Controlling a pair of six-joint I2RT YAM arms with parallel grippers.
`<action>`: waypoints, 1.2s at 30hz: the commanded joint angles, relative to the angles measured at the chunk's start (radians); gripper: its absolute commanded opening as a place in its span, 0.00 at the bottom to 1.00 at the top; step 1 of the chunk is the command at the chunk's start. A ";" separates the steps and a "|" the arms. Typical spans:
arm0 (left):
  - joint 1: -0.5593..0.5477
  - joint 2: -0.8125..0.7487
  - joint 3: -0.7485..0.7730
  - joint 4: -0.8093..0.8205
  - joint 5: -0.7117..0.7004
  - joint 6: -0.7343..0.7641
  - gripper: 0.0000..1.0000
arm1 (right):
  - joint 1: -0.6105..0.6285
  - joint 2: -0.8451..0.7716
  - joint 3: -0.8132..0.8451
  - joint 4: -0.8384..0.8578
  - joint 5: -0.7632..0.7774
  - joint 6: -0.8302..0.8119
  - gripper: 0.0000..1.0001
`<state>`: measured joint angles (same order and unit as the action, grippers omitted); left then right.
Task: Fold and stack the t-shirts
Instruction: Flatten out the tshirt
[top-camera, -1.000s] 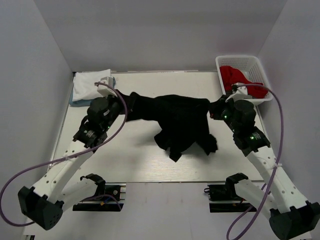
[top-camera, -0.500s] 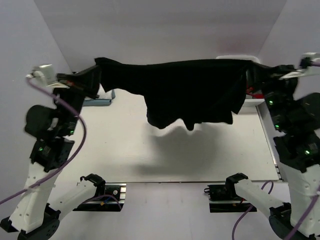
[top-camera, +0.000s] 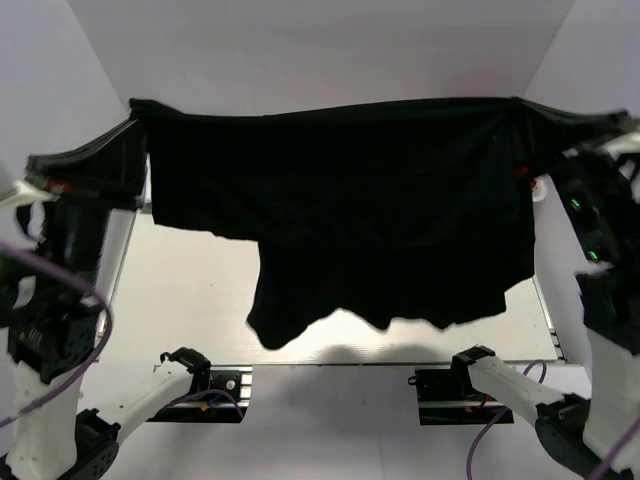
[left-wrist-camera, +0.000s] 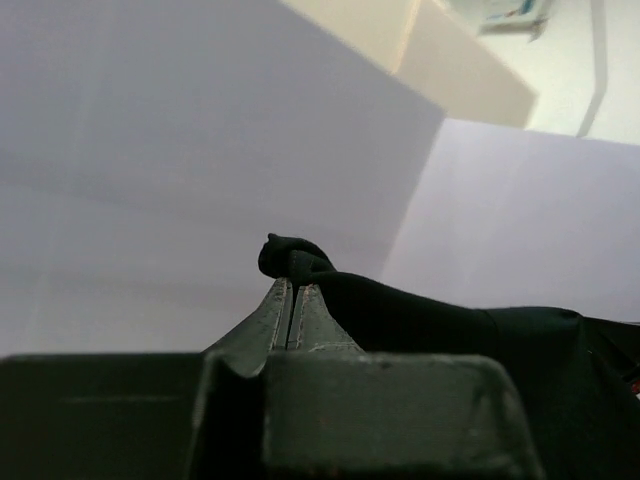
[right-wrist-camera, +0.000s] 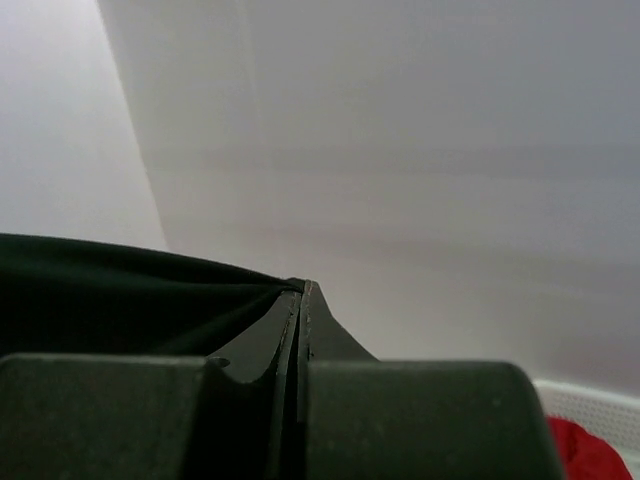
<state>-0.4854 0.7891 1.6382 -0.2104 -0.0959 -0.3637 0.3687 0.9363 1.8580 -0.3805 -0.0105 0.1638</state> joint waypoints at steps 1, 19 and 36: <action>0.013 0.099 -0.027 -0.012 -0.106 0.037 0.00 | -0.004 0.134 -0.006 0.072 0.075 -0.046 0.00; 0.016 0.702 0.602 -0.135 -0.597 0.279 0.00 | -0.005 0.618 0.353 0.273 0.106 -0.158 0.00; 0.016 -0.068 -0.535 -0.397 -0.333 -0.257 0.99 | -0.004 0.245 -0.532 -0.095 0.224 -0.113 0.57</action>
<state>-0.4740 0.7692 1.1732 -0.5411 -0.5419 -0.5037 0.3717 1.2247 1.4174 -0.3969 0.1566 0.0055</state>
